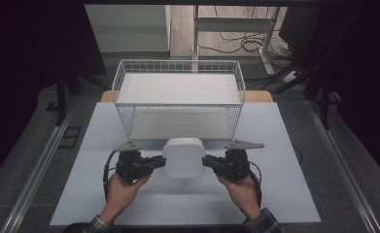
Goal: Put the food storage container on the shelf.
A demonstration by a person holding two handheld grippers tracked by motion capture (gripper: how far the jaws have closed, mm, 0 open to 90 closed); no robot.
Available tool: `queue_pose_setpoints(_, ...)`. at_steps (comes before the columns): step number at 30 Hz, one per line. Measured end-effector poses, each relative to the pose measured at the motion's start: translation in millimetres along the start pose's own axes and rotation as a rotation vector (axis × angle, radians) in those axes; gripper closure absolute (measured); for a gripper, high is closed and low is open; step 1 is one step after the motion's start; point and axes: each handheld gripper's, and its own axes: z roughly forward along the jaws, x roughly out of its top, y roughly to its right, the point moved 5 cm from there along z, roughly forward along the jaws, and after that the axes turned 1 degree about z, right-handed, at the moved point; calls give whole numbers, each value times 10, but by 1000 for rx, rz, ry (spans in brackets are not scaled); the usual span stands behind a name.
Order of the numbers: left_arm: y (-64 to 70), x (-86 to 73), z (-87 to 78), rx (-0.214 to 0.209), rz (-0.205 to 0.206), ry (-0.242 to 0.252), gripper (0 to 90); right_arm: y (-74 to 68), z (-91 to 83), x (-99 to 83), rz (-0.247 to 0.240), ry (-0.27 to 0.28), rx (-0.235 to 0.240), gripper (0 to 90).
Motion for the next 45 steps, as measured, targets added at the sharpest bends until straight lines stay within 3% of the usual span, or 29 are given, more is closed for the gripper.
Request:
queue_pose_setpoints(19, -37, 612, -250, 28, 51, 84, 797, -20, -48, 643, -47, 80, 13, 783)
queue_pose_setpoints(32, -41, 1187, -450, 68, 100, 126, 798, -57, -115, 1211, -83, 141, -2, 780)
queue_pose_setpoints(36, -51, 1354, -493, 76, 117, 129, 799, -57, -130, 1380, -83, 154, -8, 779)
queue_pose_setpoints(45, -147, 1711, -495, 77, 113, 129, 800, 34, -91, 1720, -61, 171, -26, 771)
